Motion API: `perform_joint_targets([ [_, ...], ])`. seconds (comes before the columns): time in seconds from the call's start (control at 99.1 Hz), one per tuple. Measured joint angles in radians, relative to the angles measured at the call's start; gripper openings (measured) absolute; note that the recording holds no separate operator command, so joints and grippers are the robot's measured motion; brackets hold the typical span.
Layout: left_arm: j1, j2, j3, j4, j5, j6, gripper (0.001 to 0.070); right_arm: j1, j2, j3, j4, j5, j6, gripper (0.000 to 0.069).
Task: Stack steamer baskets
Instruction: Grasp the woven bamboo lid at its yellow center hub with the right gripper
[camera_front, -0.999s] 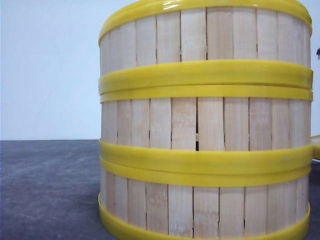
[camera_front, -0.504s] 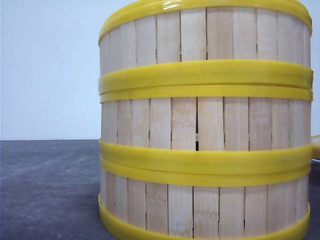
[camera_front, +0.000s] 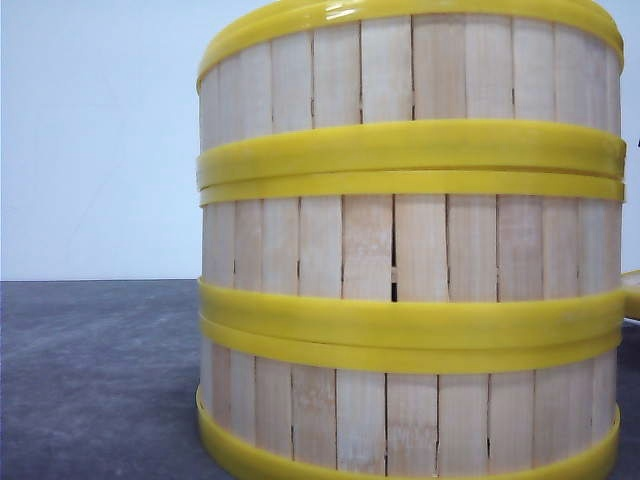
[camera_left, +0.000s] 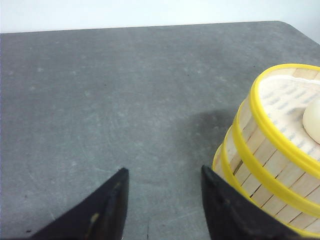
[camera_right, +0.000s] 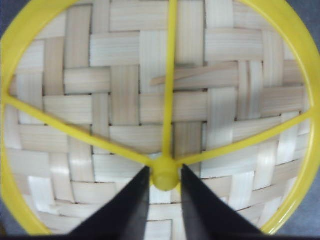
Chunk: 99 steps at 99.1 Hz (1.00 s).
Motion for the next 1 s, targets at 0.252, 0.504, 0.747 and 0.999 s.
perform_joint_targets([
  [0.252, 0.0, 0.0, 0.0, 0.0, 0.002, 0.0, 0.0268, 0.0, -0.001, 0.0, -0.001, 0.001, -0.011, 0.0058],
  [0.504, 0.0, 0.0, 0.0, -0.001, 0.002, 0.0, 0.0268, 0.0, -0.043, 0.043, -0.012, -0.024, -0.019, 0.0056],
  [0.747, 0.0, 0.0, 0.0, -0.001, 0.003, 0.0, 0.0268, 0.023, -0.222, 0.211, -0.009, -0.177, -0.019, 0.0056],
  [0.999, 0.0, 0.0, 0.0, -0.002, 0.003, 0.0, 0.0268, 0.169, -0.403, 0.26, -0.006, -0.298, -0.077, 0.0056],
])
